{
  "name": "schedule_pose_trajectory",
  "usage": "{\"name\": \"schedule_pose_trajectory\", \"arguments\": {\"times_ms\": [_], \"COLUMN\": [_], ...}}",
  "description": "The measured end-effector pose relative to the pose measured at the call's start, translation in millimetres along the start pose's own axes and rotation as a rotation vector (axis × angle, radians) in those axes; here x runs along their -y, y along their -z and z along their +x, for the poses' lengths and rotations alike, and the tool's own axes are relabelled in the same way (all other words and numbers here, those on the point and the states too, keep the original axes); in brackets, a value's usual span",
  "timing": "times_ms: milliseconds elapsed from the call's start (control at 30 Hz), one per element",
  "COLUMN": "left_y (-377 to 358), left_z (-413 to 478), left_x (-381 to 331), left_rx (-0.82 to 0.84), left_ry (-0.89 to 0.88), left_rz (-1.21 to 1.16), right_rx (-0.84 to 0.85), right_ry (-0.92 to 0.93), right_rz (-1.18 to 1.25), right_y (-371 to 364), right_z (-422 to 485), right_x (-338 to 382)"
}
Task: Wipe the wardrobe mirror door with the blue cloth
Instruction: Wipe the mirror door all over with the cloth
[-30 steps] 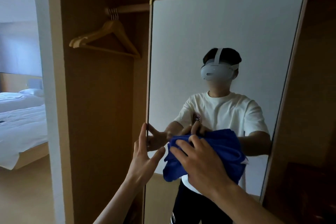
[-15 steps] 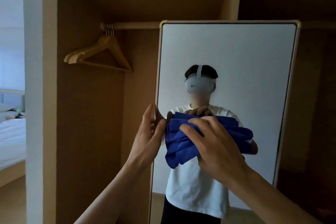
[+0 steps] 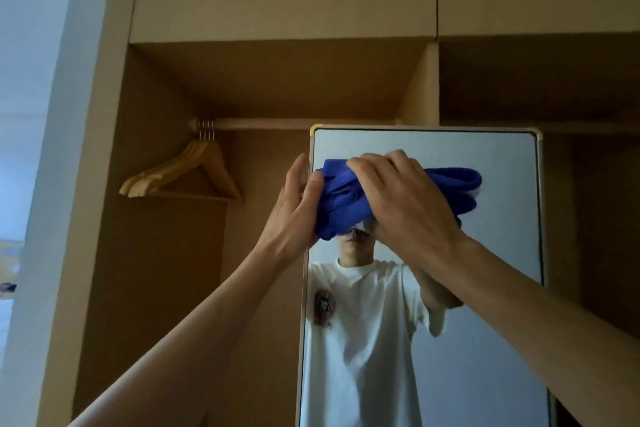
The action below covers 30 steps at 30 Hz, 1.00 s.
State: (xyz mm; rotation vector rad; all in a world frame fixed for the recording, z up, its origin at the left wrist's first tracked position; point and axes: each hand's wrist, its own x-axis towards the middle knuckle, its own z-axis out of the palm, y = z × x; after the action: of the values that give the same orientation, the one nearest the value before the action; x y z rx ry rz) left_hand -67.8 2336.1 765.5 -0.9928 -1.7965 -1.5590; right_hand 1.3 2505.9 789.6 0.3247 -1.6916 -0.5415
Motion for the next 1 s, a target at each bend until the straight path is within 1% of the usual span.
{"name": "schedule_pose_trajectory", "arguments": {"times_ms": [200,267,400,533,633,800,1000], "left_y": [15,17,16,12,13,12,9], "left_z": [33,39,38,32,34,34,37], "left_x": [-17,-22,-26,-22,-16,-6,-11], "left_rx": [0.013,0.019,-0.049,-0.048,-0.053,-0.076,-0.102], "left_ry": [0.098,0.120,0.149,0.112,0.083,0.094,0.085], "left_rz": [-0.125,-0.155,-0.168,-0.147,-0.151,-0.141,-0.125], "right_rx": [-0.063,-0.062,-0.017,-0.013,-0.001,0.004,0.017], "right_ry": [0.026,0.032,0.050,-0.008,-0.009,-0.003,-0.012], "right_rz": [-0.073,-0.084,-0.082,-0.067,-0.045,-0.030,0.019], "right_y": [-11,-13,-19,-24,-23,-18,-19], "right_z": [57,71,84,85,88,95,87], "right_x": [-18,-20,-12,-11,-14,-20,-18]}}
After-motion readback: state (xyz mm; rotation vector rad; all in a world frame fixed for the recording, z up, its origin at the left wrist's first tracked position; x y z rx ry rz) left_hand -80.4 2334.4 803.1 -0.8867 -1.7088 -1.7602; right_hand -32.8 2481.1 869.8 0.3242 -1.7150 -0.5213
